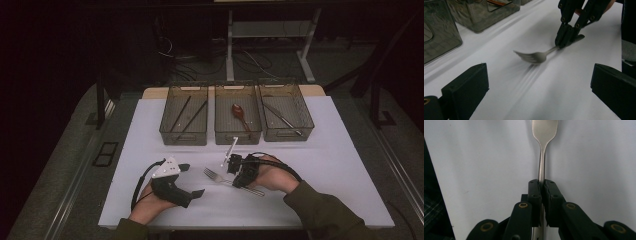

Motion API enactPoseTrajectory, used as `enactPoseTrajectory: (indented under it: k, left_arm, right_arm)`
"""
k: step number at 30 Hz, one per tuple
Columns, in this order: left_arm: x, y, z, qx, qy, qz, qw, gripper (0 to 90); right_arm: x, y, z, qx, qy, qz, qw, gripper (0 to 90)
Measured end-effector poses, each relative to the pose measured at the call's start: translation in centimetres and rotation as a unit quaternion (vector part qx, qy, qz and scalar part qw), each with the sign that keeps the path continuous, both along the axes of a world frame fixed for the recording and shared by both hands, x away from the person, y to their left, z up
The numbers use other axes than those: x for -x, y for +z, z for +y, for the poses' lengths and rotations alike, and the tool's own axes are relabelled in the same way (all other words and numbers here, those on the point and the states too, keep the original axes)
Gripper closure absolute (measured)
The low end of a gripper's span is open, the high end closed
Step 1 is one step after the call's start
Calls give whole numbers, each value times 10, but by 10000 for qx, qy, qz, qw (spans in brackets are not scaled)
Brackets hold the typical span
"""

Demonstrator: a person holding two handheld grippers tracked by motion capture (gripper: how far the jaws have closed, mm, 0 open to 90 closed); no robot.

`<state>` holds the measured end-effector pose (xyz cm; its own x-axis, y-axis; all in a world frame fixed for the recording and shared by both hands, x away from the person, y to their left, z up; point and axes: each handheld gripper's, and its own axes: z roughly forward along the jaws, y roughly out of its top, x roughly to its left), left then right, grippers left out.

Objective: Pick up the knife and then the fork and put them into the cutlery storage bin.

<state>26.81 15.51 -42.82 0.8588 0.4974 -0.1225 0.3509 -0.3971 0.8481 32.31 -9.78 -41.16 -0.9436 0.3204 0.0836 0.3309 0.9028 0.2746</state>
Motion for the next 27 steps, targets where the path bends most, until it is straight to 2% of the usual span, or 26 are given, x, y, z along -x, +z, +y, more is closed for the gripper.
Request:
enactPoseTrajectory:
  k: [5, 8, 11, 13, 15, 18, 19, 22, 27]
  left_arm:
    - [0, 0, 0, -1, 0, -1, 10000, 7]
    - [0, 0, 0, -1, -3, -3, 10000, 7]
    - [0, 0, 0, -9, -12, -4, 10000, 7]
    - [0, 0, 0, -8, -12, -3, 10000, 7]
    - [0, 0, -1, -8, -10, 4, 10000, 7]
    - [0, 0, -1, -6, -15, 0, 10000, 7]
    - [0, 0, -1, -7, -14, -1, 10000, 7]
    - [0, 0, 0, -4, -10, -3, 10000, 7]
    - [0, 0, -1, 8, -10, -1, 10000, 7]
  right_arm:
    - [-6, 7, -15, -456, -228, -120, 9986, 833]
    - [-10, 11, -27, -814, -396, -186, 9957, 834]
    - [-14, 15, -40, -1198, -539, -250, 9910, 833]
    - [-15, 18, -48, -1446, -697, -222, 9868, 834]
    - [-18, 20, -57, -1602, -781, -264, 9836, 834]
    - [-21, 24, -70, -1876, -939, -313, 9773, 833]
    - [-22, 25, -74, -2025, -1042, -313, 9732, 833]
    - [-25, 28, -87, -2348, -1152, -376, 9645, 833]
    - [-29, 31, -105, -2751, -1373, -441, 9505, 833]
